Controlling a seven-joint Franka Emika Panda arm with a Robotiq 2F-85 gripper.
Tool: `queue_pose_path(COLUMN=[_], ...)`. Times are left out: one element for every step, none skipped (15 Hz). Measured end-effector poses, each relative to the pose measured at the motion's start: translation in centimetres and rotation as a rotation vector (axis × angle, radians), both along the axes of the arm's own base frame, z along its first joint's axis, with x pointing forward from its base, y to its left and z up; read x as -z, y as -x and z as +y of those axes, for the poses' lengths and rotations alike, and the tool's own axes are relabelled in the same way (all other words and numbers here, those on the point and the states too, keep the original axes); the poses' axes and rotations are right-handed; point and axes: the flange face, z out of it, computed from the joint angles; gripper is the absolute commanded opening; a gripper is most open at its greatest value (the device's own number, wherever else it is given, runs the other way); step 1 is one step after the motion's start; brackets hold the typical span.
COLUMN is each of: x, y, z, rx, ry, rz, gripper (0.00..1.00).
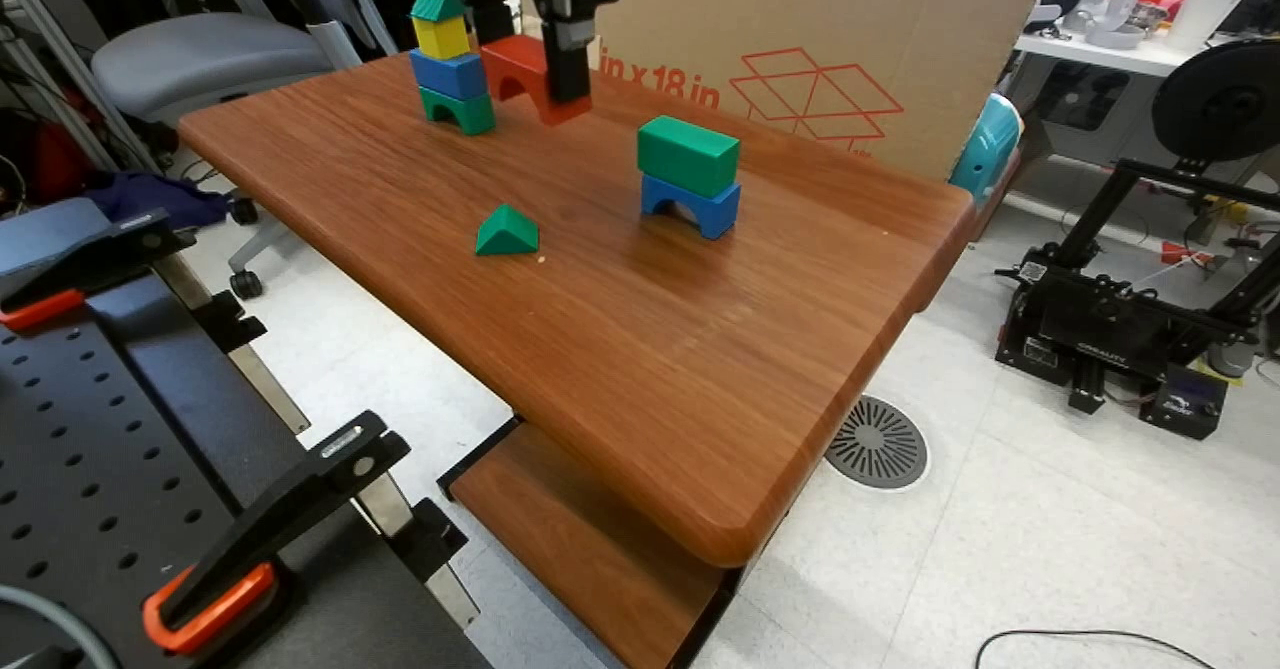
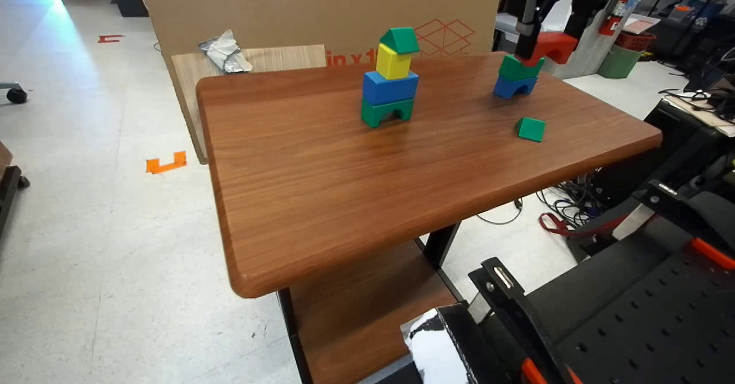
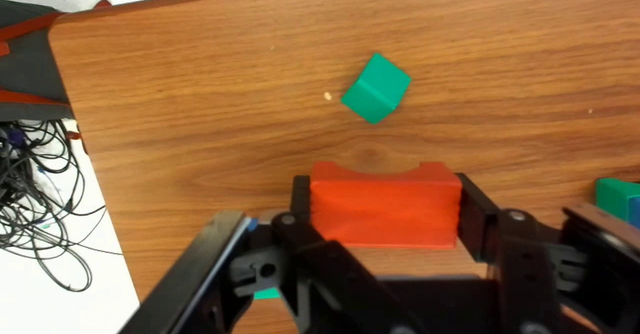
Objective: Put the orange block on the tower to the right
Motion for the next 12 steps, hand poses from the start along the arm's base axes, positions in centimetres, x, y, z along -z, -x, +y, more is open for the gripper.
queue_pose_path(x=[-0.3,-0.6,-0.9,-1.3,-1.5,-1.8,-2.0,-2.2,-2.2,-2.2,-2.0,-1.7], y=[-0.2,-0.4,-0.6,-0.7,-0.9,-1.1,-1.3,-1.6,-1.9,-2.2,-2.5,-2.8], z=[-0.8,-1.4,-2.0,-2.5,-2.9,-3.2,-3.5,-3.8,-4.1,-4.4,-4.8,-5.2], rx=[-0.002,-0.009,-0.018,-0.031,-0.044,-0.059,-0.072,-0.082,-0.091,-0.096,-0.098,-0.097], ry=[0.002,0.005,0.010,0.014,0.016,0.017,0.018,0.016,0.015,0.015,0.016,0.016], rz=[0.007,0.012,0.019,0.024,0.026,0.031,0.034,0.036,0.038,0.039,0.040,0.042], gripper=[0.42,0.42,0.42,0.42,0.42,0.42,0.42,0.42,0.42,0.42,0.42,0.42])
